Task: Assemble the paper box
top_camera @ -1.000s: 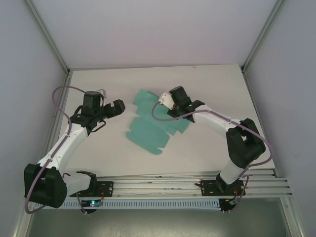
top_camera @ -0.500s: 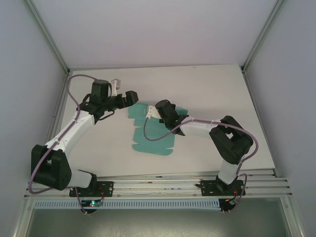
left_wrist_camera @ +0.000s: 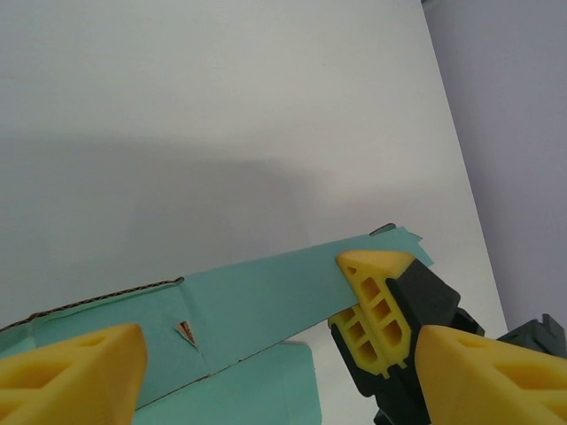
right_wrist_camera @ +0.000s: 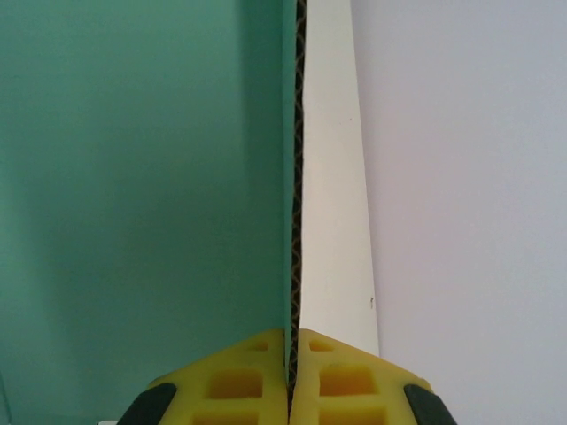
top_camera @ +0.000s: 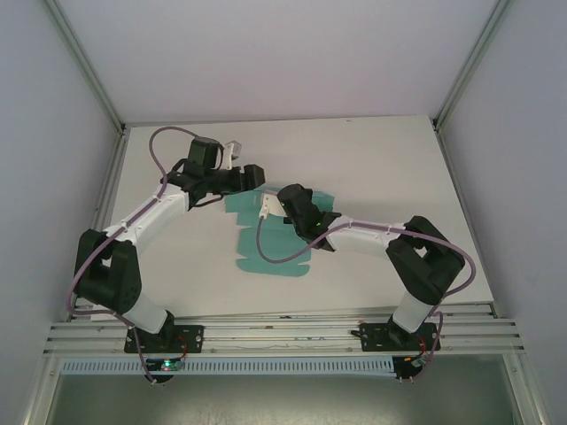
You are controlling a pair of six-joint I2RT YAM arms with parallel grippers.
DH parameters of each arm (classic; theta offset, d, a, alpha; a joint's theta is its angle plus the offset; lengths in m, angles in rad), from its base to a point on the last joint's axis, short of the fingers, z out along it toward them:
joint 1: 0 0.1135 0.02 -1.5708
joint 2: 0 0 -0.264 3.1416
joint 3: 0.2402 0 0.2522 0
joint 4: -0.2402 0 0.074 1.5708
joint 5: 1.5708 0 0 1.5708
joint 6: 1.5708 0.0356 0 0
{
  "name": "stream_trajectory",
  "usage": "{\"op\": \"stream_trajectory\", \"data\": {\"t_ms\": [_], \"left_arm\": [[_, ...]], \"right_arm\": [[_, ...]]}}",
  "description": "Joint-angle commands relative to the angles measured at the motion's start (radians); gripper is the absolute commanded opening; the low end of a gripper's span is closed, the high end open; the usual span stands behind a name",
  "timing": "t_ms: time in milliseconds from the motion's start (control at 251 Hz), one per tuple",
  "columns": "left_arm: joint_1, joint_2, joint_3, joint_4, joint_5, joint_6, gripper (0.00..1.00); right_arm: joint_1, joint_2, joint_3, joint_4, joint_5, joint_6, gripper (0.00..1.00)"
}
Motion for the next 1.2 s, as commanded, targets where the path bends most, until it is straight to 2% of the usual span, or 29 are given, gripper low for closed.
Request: {"op": "stream_trajectory", "data": {"t_ms": [0, 207, 315, 451, 555, 642, 726, 786, 986, 1197], "left_arm": [[-0.018, 0.018, 0.034, -0.031, 0.013, 0.028, 0.76], [-0.03, 0.026, 0.018, -0.065, 0.01, 0.03, 0.72], [-0.042, 0.037, 0.009, -0.05, 0.011, 0.011, 0.69], [-0.046, 0.062, -0.014, 0.057, 0.051, -0.078, 0.58], [-0.051, 0.092, -0.028, 0.154, 0.085, -0.161, 0.5], [-0.054, 0.11, -0.04, 0.218, 0.114, -0.217, 0.48], [-0.058, 0.113, -0.057, 0.265, 0.099, -0.259, 0.36], [-0.057, 0.115, -0.061, 0.281, 0.091, -0.276, 0.28], [-0.059, 0.107, -0.067, 0.3, 0.074, -0.324, 0.11], [-0.058, 0.099, -0.064, 0.272, 0.043, -0.332, 0.01]], "right_arm": [[0.011, -0.034, -0.02, 0.005, 0.008, -0.001, 0.0], [-0.001, -0.056, -0.018, 0.009, -0.005, 0.073, 0.0], [-0.003, -0.07, -0.022, 0.018, -0.052, 0.123, 0.0], [-0.002, -0.08, -0.044, 0.041, -0.136, 0.151, 0.0], [0.002, -0.081, -0.066, 0.087, -0.153, 0.157, 0.0], [-0.005, -0.086, -0.071, 0.099, -0.167, 0.188, 0.0], [-0.012, -0.089, -0.074, 0.103, -0.192, 0.205, 0.0], [-0.012, -0.09, -0.089, 0.135, -0.2, 0.205, 0.0], [-0.013, -0.077, -0.115, 0.188, -0.201, 0.218, 0.0], [-0.013, -0.087, -0.133, 0.203, -0.2, 0.224, 0.0]]}}
